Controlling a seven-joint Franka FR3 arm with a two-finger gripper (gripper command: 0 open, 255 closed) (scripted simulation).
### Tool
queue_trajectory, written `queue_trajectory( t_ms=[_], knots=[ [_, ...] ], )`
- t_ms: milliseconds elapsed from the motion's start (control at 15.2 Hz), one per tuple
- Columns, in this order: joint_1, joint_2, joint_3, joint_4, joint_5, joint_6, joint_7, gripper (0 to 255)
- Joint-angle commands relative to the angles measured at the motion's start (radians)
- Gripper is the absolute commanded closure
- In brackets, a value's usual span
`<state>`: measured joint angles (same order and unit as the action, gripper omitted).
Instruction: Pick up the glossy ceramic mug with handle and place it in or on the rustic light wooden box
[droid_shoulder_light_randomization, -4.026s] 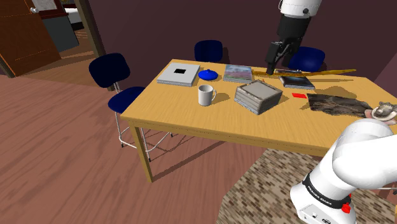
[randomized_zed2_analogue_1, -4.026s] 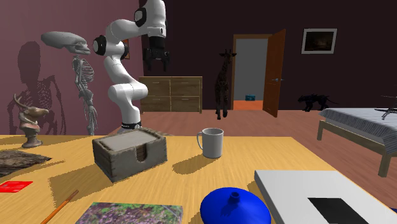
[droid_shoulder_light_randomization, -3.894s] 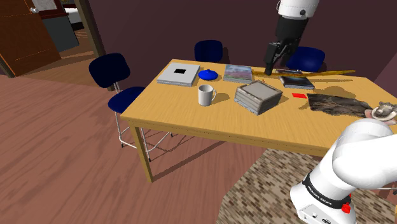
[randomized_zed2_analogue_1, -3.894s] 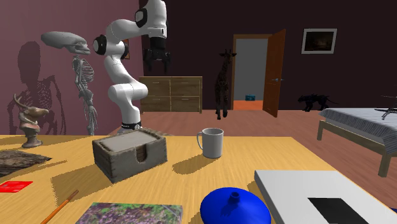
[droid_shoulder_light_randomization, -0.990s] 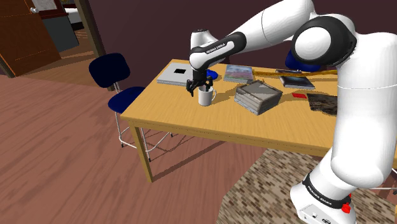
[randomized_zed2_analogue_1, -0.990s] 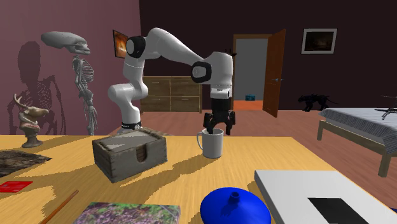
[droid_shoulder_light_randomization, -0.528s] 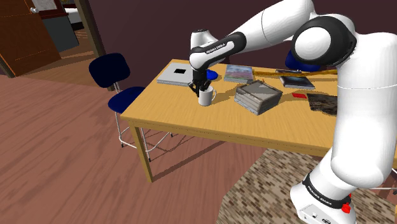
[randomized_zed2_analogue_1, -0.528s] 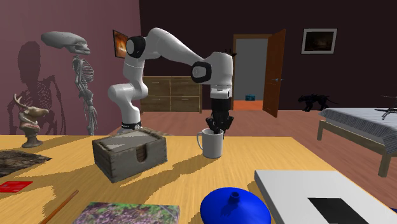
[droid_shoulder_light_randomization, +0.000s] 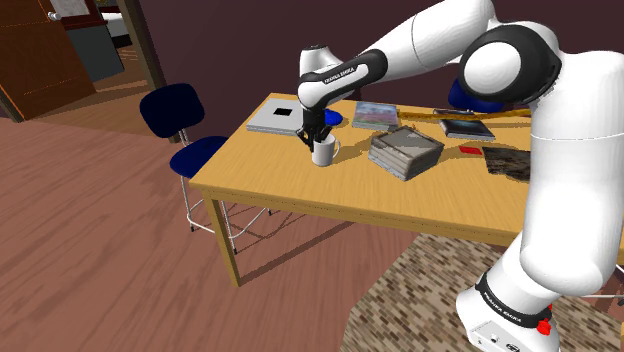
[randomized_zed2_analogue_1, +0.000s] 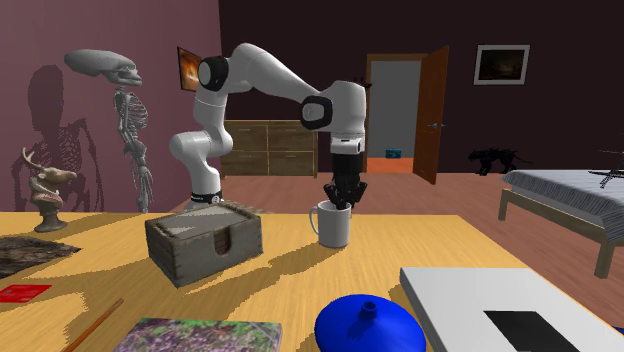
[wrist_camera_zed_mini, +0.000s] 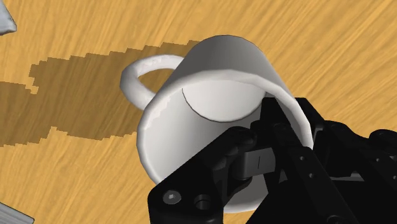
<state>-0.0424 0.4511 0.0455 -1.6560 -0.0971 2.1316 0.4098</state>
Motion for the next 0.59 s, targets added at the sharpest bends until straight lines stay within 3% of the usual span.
queue_trajectory(
  t_ms=[0,528],
  knots=[
    [0.000,-0.008,0.000,0.009,0.001,-0.017,-0.002,255],
    [0.000,-0.045,0.002,0.064,0.007,-0.108,-0.009,255]
  ],
)
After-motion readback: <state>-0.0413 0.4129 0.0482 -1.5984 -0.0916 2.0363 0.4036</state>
